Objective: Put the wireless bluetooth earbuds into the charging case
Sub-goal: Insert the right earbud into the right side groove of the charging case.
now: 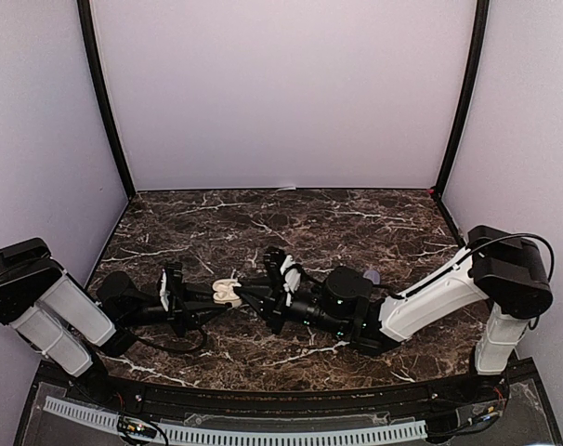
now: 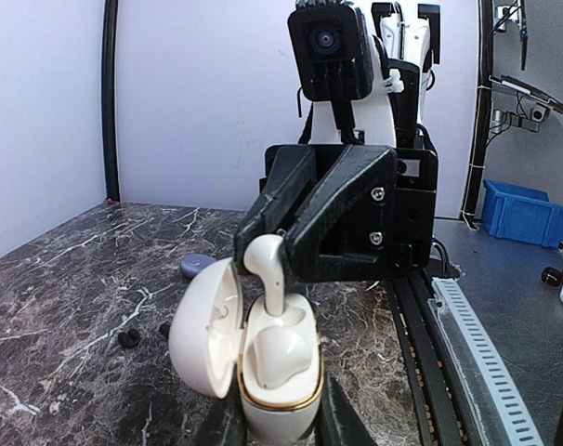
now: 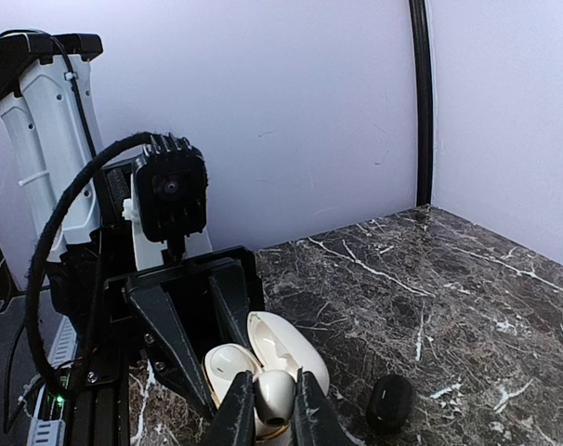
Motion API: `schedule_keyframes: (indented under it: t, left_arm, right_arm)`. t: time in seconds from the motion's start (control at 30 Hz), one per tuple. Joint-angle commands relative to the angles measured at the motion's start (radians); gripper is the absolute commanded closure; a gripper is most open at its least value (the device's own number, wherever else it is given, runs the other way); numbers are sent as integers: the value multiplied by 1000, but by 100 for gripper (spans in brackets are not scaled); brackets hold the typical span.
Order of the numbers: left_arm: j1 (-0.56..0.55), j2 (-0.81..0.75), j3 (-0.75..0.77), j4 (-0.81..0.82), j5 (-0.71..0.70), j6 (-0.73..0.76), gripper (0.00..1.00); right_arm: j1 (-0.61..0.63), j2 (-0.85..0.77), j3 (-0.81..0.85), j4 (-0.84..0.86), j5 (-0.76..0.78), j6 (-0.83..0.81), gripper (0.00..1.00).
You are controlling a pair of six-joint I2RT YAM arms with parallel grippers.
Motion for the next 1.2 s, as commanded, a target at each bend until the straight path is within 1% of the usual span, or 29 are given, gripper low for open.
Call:
schedule_keyframes:
  t: [0.0,0.23,0.53,0.67,0.8,0.87,0.97,1.0,1.03,1.17]
  left_arm:
    - [-5,-24,5,43,-3,-1,93]
    - [-5,-30,5,26,-11,8,93]
    - [-4,-30,6,19,-14,12,93]
    - [-5,-30,7,18,-11,12,93]
    - [-4,-29,8,20,-7,12,93]
    - [-4,-27,8,20,-4,11,93]
    - [-5,-26,9,22,0,10,93]
    - [-5,-26,8,23,0,10,93]
    - [-5,-26,9,23,1,9,93]
    - [-4,-23,9,28,12,6,93]
  right_arm:
    - [8,-29,-22,35,20,5,85]
    - [8,-50,-41,34,16,3,77]
    - [7,-83,-49,-1,-23,-1,76]
    - [8,-103,-50,-66,-62,-13,76]
    - [8,-133,-60,-94,-1,-6,79]
    - [8,-145,-61,-106,36,-7,83]
    - [7,-153,-61,-123,82,-9,92]
    - [8,-154,-61,-129,90,-12,98]
    - [8,-153,-59,-133,100,-14,100]
    - [8,-139,-32,-180,115,-26,100]
